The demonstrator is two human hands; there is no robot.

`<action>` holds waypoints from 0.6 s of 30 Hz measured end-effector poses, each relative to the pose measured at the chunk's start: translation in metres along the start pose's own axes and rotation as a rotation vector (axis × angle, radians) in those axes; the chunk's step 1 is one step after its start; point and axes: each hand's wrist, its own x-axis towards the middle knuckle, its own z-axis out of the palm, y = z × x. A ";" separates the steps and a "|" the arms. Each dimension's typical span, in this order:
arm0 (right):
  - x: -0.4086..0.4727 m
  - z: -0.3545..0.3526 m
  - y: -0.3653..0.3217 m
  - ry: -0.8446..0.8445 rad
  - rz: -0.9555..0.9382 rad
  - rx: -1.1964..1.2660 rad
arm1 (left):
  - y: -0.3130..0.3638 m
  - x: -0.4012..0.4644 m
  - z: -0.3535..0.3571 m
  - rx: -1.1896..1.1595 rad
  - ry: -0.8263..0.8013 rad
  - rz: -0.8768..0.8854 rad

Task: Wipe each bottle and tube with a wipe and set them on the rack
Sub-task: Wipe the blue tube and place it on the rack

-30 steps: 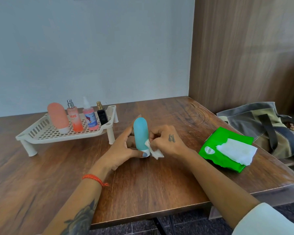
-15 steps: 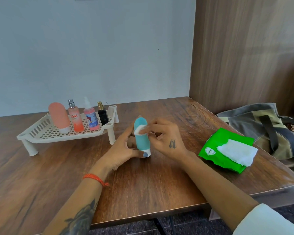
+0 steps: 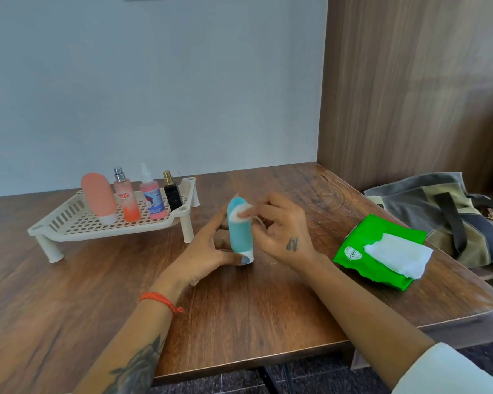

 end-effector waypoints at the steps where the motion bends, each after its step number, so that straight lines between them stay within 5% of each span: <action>1: 0.000 0.002 0.001 0.033 -0.029 -0.035 | 0.000 0.000 0.000 0.003 -0.003 0.000; 10: -0.004 0.003 -0.001 -0.197 -0.157 -0.073 | 0.001 -0.001 0.000 -0.011 0.003 -0.006; 18: -0.004 0.002 -0.003 -0.361 -0.083 -0.076 | -0.002 0.001 0.001 -0.026 0.006 0.004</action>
